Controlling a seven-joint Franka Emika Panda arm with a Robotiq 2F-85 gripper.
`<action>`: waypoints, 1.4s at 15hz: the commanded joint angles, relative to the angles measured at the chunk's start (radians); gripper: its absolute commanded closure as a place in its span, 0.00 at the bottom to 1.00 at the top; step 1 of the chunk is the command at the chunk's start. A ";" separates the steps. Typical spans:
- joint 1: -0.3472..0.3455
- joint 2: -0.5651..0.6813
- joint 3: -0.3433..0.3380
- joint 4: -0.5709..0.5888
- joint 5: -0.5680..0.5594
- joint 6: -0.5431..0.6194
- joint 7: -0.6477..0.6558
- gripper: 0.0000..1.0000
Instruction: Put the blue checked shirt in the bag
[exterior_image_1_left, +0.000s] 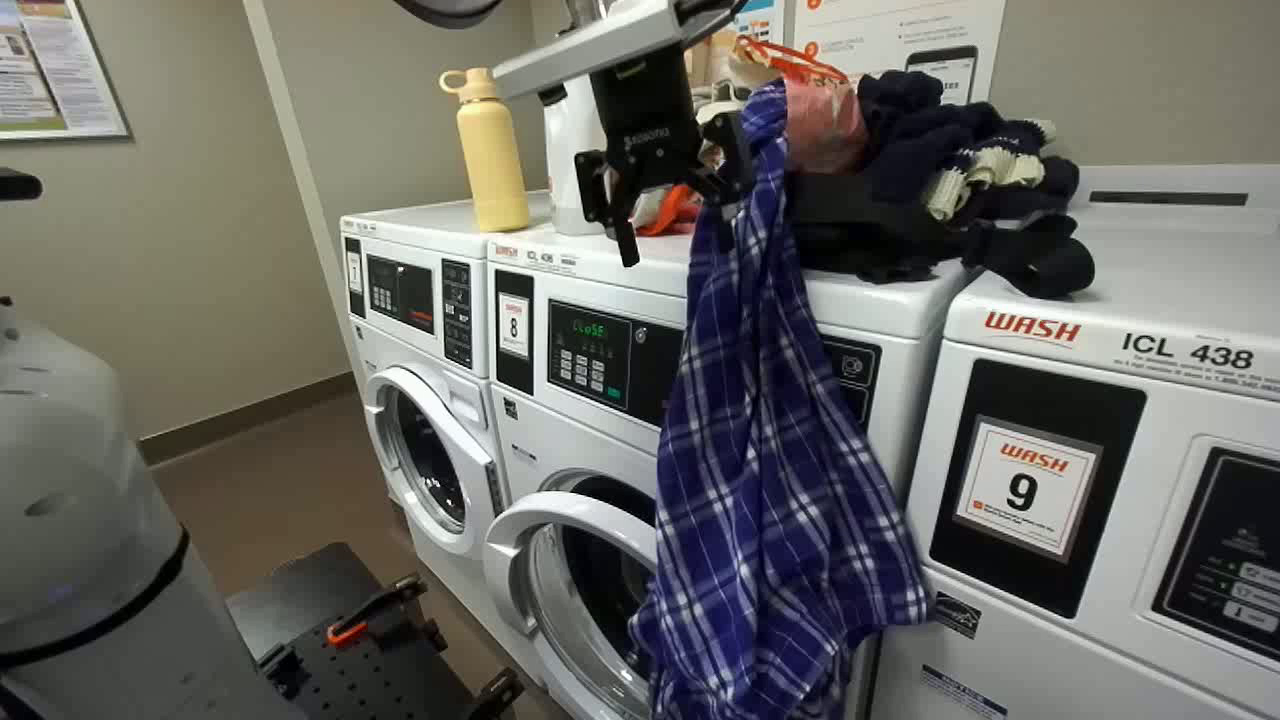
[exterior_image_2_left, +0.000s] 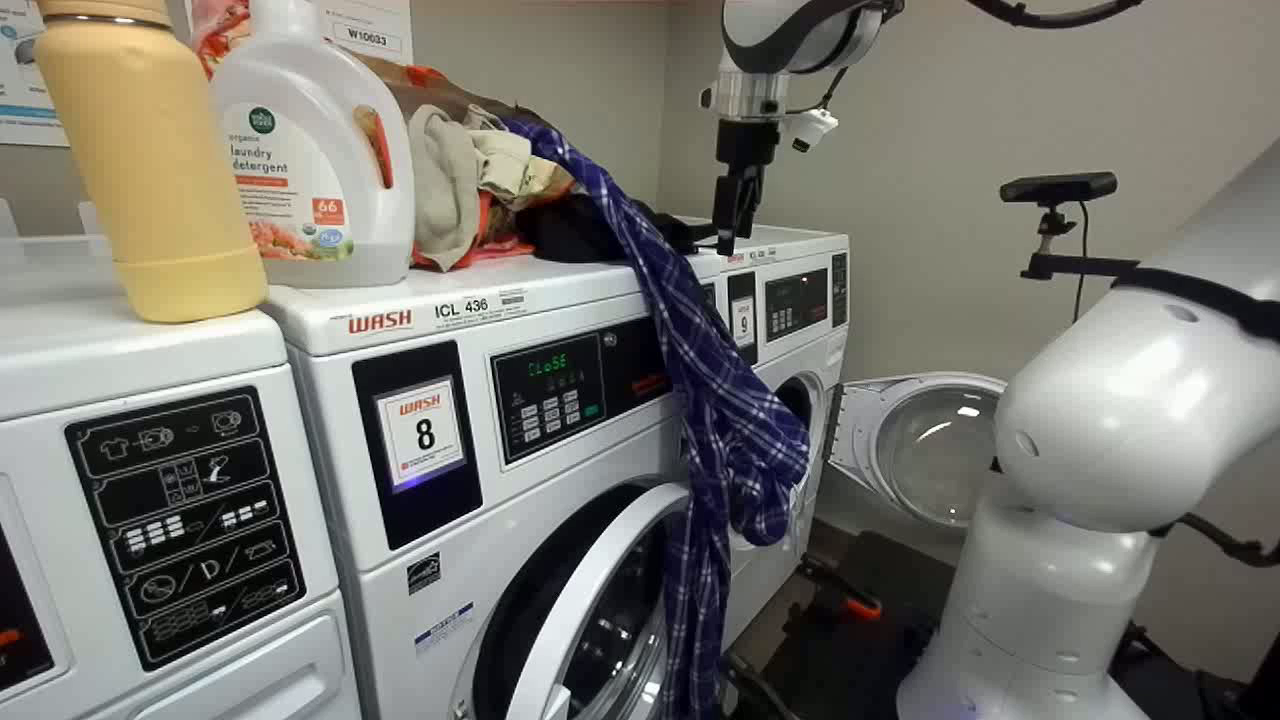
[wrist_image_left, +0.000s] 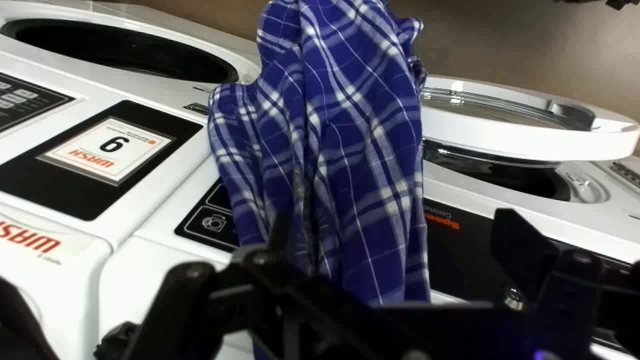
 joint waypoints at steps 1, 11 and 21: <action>-0.005 0.001 0.004 0.001 0.003 -0.001 -0.002 0.00; -0.012 0.175 -0.064 -0.004 0.042 0.181 -0.085 0.00; -0.071 0.455 -0.081 0.021 0.193 0.335 -0.267 0.00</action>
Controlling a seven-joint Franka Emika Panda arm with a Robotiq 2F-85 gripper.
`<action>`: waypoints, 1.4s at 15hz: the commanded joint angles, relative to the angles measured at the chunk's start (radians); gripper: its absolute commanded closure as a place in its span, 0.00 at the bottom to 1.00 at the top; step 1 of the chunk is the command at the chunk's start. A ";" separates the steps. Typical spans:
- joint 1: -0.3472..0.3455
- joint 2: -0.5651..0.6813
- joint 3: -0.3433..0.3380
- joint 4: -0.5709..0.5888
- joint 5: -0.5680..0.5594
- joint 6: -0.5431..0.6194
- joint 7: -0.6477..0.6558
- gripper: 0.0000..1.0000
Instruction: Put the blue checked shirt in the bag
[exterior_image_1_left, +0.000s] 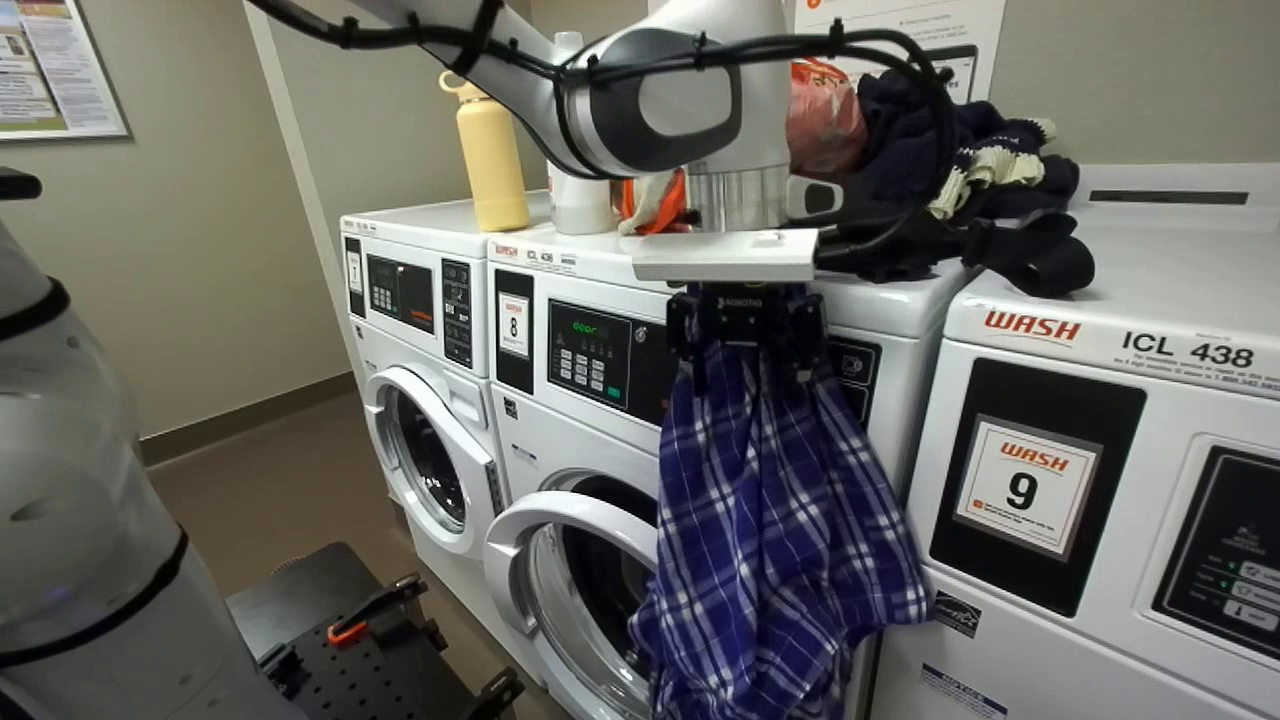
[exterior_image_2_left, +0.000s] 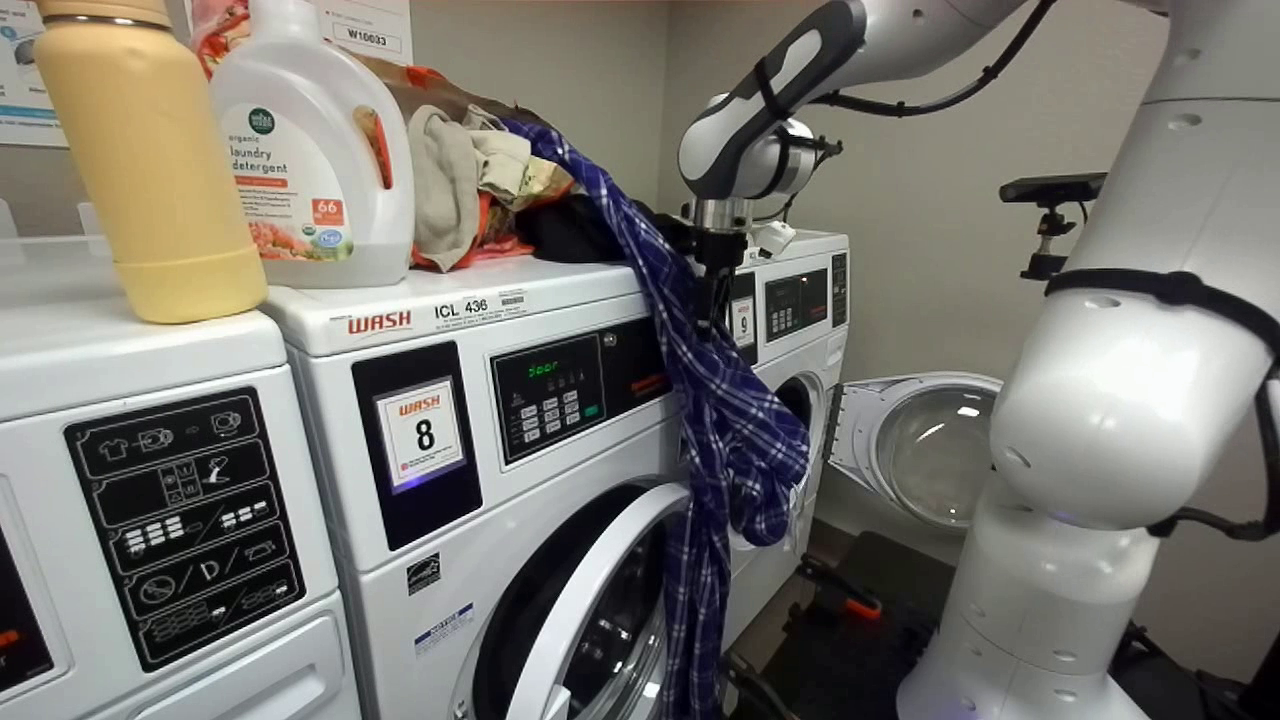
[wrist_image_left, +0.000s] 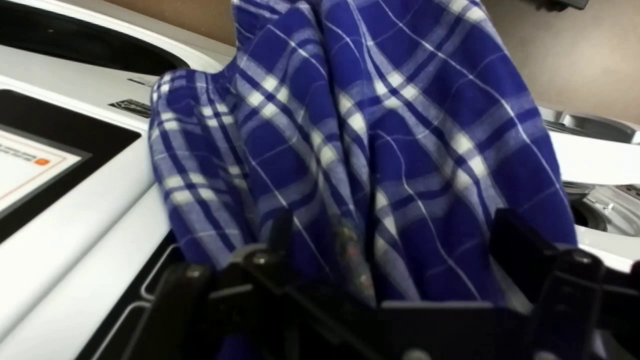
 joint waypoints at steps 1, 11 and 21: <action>-0.045 0.107 0.021 0.019 0.017 0.076 -0.051 0.00; -0.128 0.226 0.086 0.018 0.227 0.198 -0.228 0.34; -0.159 0.214 0.080 0.035 0.337 0.150 -0.279 1.00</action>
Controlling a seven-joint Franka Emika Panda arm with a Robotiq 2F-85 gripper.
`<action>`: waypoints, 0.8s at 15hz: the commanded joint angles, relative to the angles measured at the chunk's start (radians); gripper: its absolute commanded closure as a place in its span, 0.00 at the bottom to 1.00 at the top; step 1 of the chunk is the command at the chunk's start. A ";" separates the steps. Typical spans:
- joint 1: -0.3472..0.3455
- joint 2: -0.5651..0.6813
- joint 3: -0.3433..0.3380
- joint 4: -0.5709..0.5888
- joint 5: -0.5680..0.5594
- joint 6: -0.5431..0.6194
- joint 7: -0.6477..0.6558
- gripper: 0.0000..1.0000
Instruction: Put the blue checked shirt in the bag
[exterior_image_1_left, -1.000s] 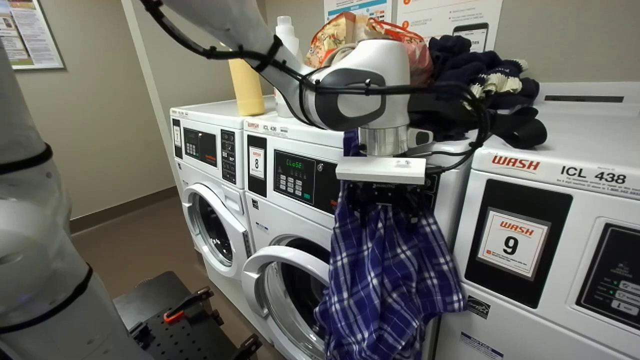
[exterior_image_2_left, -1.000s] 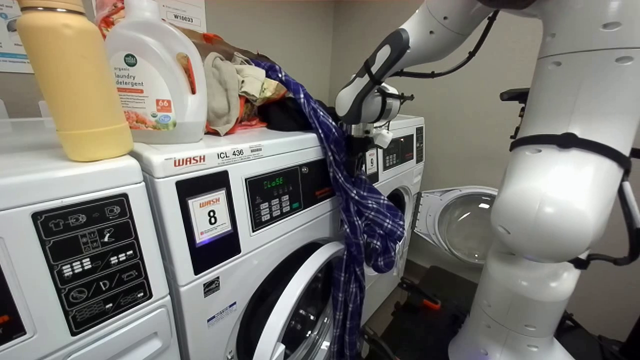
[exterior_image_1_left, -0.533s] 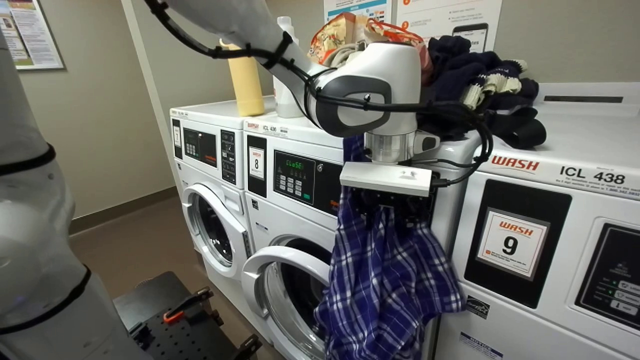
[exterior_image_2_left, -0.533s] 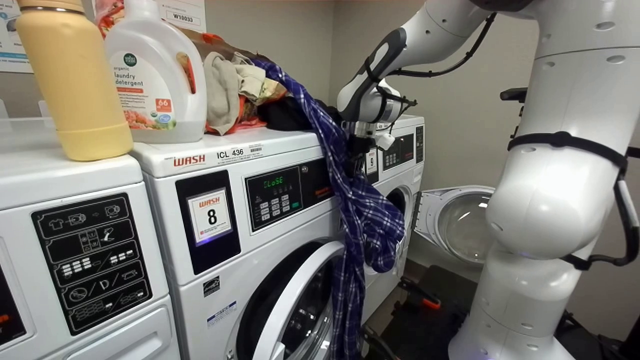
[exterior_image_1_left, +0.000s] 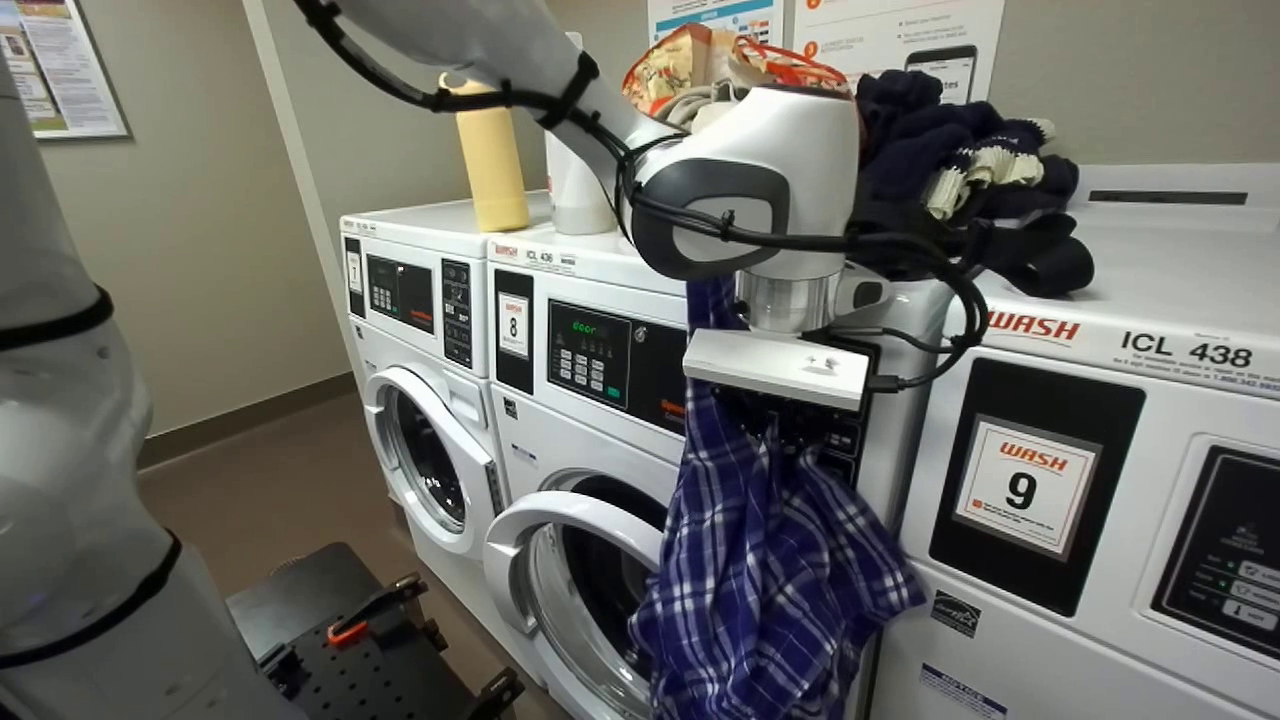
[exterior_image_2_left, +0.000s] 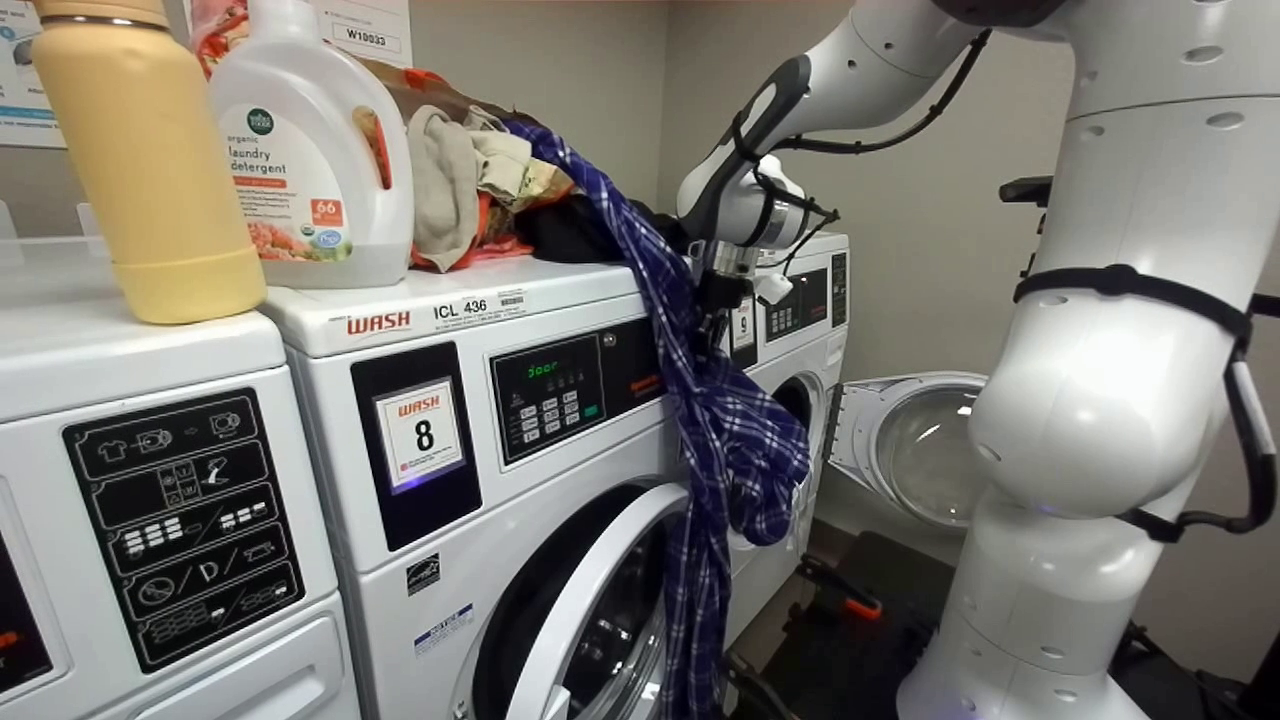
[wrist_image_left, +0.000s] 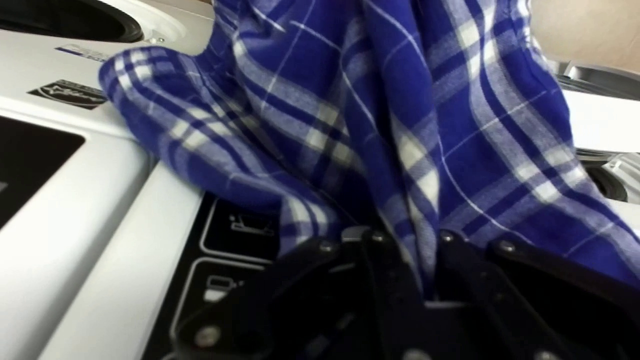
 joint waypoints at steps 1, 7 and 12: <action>-0.021 0.024 0.013 0.031 0.011 -0.048 -0.007 1.00; -0.034 -0.085 -0.007 0.089 -0.136 -0.359 -0.009 0.99; -0.029 -0.252 -0.020 0.121 -0.279 -0.533 -0.024 0.99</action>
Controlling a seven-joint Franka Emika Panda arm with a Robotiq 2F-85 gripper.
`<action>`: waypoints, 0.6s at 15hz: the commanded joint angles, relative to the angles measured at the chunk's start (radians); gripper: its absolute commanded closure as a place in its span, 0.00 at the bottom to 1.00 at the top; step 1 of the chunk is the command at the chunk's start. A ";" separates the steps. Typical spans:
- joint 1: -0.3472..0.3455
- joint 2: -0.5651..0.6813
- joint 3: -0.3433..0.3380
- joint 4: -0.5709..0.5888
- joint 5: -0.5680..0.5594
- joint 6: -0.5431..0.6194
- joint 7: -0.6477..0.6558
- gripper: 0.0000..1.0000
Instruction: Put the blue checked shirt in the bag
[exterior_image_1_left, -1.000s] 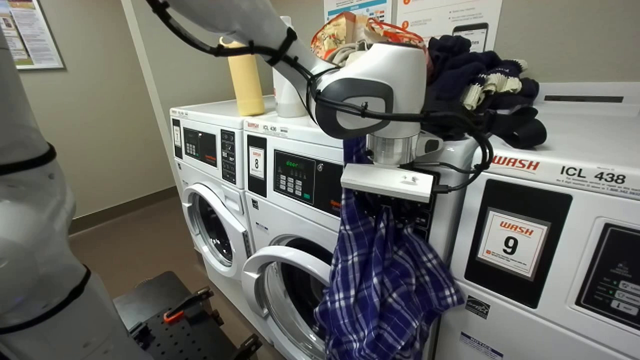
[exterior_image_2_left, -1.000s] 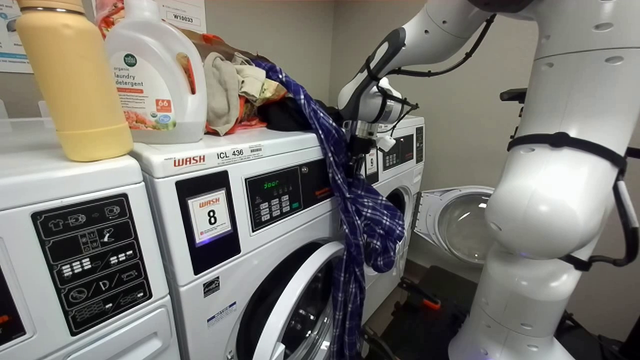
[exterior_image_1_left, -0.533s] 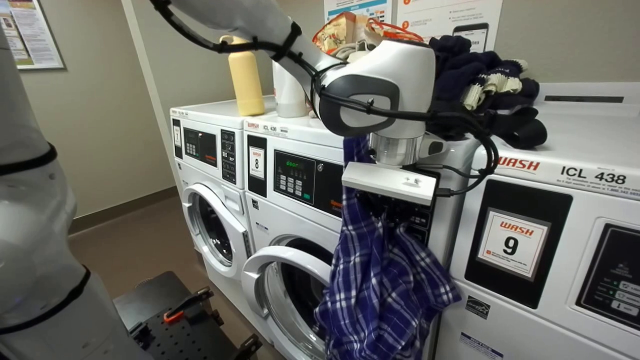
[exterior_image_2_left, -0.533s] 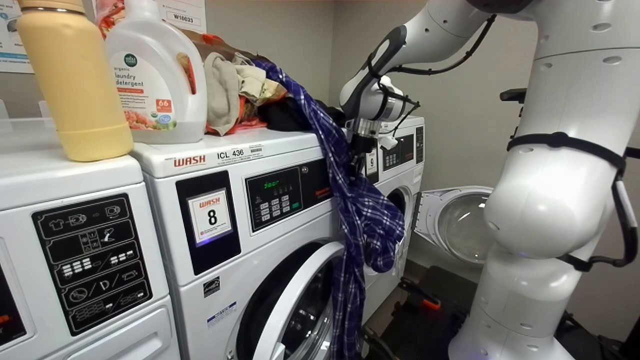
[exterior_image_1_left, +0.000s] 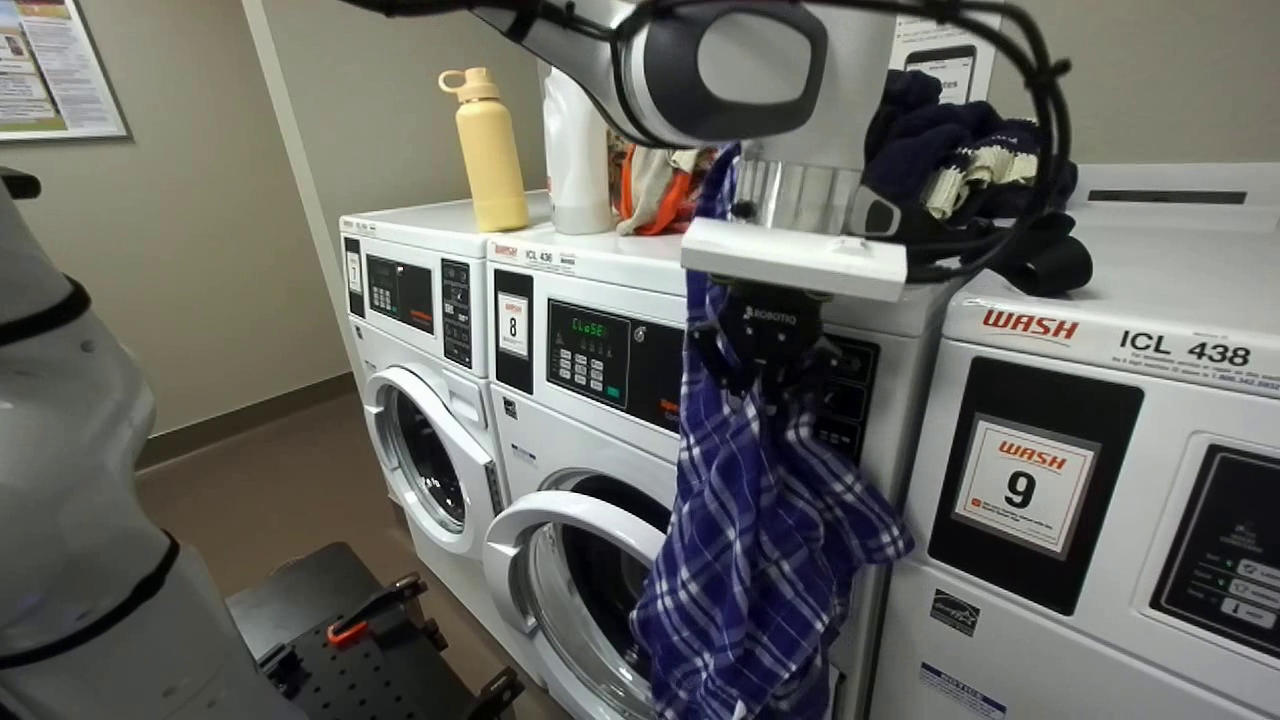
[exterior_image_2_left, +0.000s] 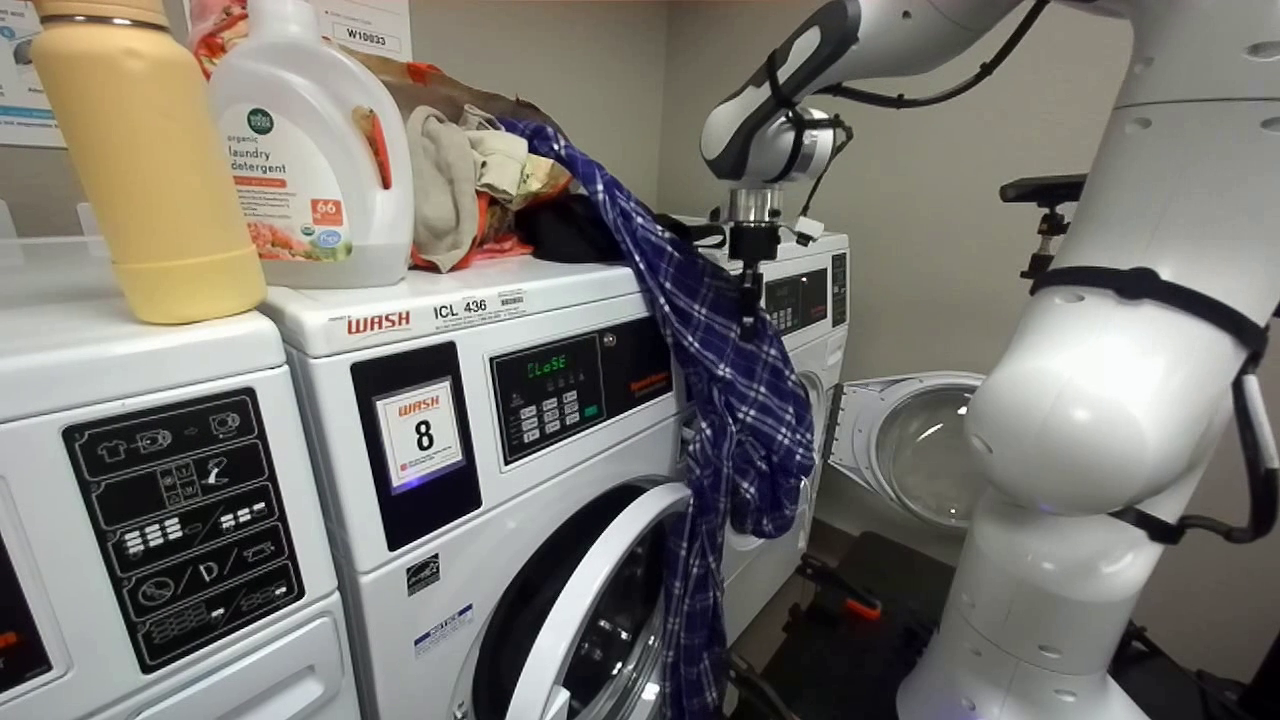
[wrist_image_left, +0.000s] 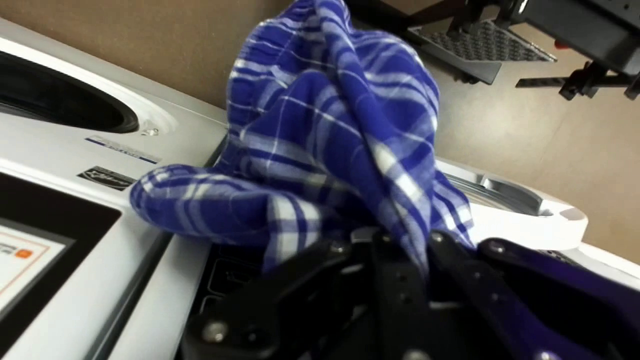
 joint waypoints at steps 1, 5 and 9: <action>0.009 -0.162 -0.001 0.015 -0.058 -0.113 -0.018 0.99; 0.056 -0.317 0.011 0.071 -0.041 -0.172 -0.028 0.99; 0.134 -0.417 0.030 0.181 0.005 -0.188 0.009 0.99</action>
